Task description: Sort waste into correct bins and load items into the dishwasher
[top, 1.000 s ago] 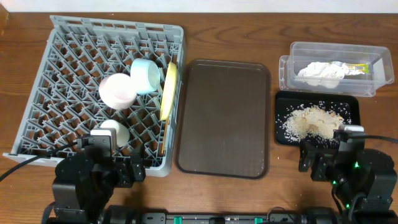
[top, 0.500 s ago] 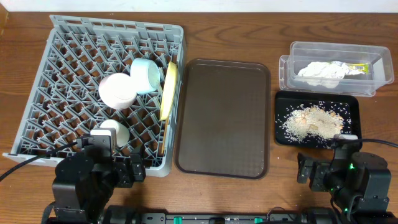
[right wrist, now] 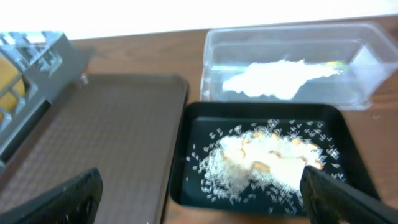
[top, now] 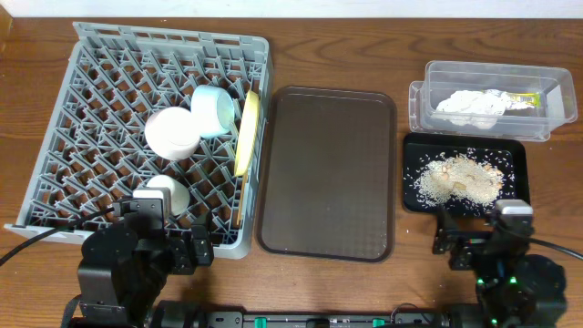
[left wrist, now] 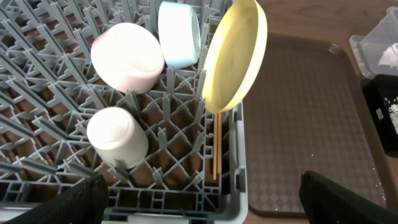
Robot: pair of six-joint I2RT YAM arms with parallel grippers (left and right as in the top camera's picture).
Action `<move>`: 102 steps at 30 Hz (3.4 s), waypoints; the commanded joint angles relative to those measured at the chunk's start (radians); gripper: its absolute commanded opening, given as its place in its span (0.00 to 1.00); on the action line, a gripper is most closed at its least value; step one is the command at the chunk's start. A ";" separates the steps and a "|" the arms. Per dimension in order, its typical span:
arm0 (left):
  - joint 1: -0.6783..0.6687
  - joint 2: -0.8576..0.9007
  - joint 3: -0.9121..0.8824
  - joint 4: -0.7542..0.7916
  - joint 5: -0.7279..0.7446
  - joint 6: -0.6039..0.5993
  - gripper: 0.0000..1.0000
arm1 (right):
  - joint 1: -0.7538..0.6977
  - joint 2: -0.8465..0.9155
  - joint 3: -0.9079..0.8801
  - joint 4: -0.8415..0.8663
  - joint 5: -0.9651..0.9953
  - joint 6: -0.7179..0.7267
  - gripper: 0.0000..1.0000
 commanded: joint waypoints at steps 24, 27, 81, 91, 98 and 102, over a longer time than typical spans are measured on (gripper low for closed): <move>-0.004 0.000 0.000 0.002 -0.012 0.008 0.98 | 0.023 -0.199 -0.550 0.677 -0.047 -0.167 0.99; -0.004 0.000 0.000 0.002 -0.012 0.009 0.98 | 0.023 -0.199 -0.550 0.677 -0.047 -0.167 0.99; 0.056 -0.477 -0.925 0.951 -0.042 -0.002 0.98 | 0.023 -0.199 -0.550 0.677 -0.047 -0.167 0.99; 0.056 -0.477 -0.925 0.951 -0.042 -0.002 0.98 | 0.023 -0.199 -0.550 0.677 -0.047 -0.167 0.99; 0.056 -0.477 -0.925 0.950 -0.042 -0.002 0.98 | 0.023 -0.199 -0.550 0.677 -0.047 -0.167 0.99; 0.056 -0.477 -0.925 0.951 -0.042 -0.002 0.98 | 0.023 -0.199 -0.550 0.677 -0.047 -0.167 0.99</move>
